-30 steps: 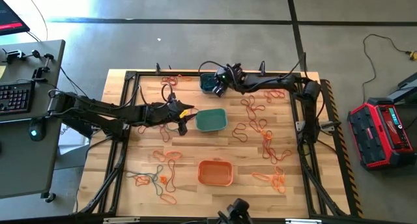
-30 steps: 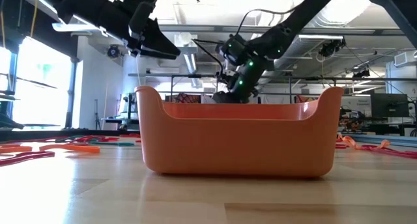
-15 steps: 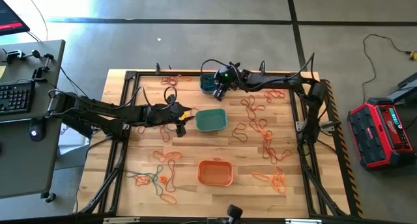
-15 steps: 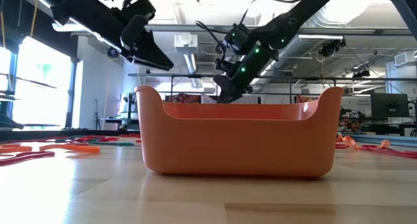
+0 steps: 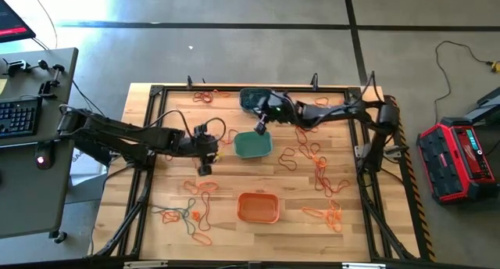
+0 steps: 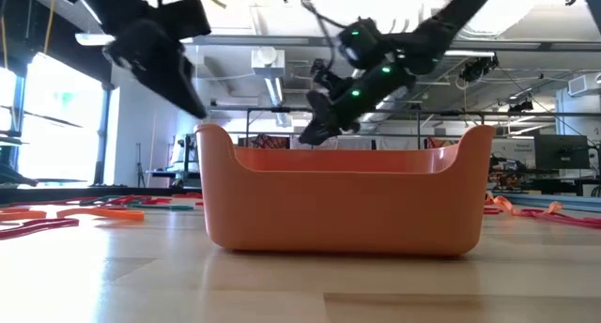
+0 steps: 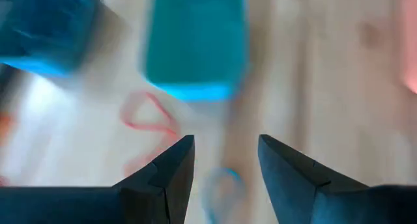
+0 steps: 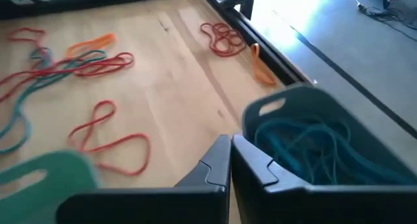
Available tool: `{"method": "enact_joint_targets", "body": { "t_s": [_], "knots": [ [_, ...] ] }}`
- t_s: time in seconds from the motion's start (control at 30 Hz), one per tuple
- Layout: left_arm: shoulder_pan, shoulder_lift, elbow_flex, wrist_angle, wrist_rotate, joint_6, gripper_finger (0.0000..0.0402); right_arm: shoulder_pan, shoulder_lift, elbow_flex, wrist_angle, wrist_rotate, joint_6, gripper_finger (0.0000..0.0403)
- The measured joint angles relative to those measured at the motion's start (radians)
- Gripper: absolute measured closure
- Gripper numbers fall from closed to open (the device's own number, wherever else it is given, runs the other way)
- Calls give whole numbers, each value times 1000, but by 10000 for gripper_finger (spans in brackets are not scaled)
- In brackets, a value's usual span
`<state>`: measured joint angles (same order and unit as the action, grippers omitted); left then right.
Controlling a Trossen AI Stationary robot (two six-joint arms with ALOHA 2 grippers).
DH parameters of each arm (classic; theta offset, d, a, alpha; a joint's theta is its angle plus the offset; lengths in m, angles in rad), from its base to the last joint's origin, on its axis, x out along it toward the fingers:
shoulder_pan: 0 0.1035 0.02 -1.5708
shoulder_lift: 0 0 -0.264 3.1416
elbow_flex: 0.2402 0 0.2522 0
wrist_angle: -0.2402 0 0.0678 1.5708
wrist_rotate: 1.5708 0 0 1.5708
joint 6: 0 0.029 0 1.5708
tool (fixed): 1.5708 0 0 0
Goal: Sort rubber bands into baskets
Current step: Put the blue rubber band into the blue bin
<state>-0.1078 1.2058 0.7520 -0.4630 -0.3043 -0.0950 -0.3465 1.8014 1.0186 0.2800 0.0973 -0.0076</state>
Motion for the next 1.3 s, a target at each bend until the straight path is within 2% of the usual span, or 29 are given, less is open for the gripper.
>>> {"method": "enact_joint_targets", "body": {
  "t_s": [0.2, 0.3, 0.53, 0.87, 1.07, 1.3],
  "knots": [
    [-86, 0, 23, -150, 255, -223, 241, 72, -155, -217, 126, 81, 34, 402],
    [-159, 2, 23, -201, 320, -366, 241, 104, -231, -288, 137, 144, 34, 403],
    [-370, 45, 22, -256, 323, -685, 241, 134, -357, -365, 136, 217, 30, 403],
    [-564, 206, 22, -181, 353, -1101, 241, 133, -370, -367, 135, 217, 0, 403],
    [-597, 289, 22, -176, 345, -1222, 241, 133, -369, -367, 136, 217, -18, 403],
    [-592, 333, 22, -191, 307, -1255, 241, 133, -369, -367, 136, 217, -19, 403]
  ]
}}
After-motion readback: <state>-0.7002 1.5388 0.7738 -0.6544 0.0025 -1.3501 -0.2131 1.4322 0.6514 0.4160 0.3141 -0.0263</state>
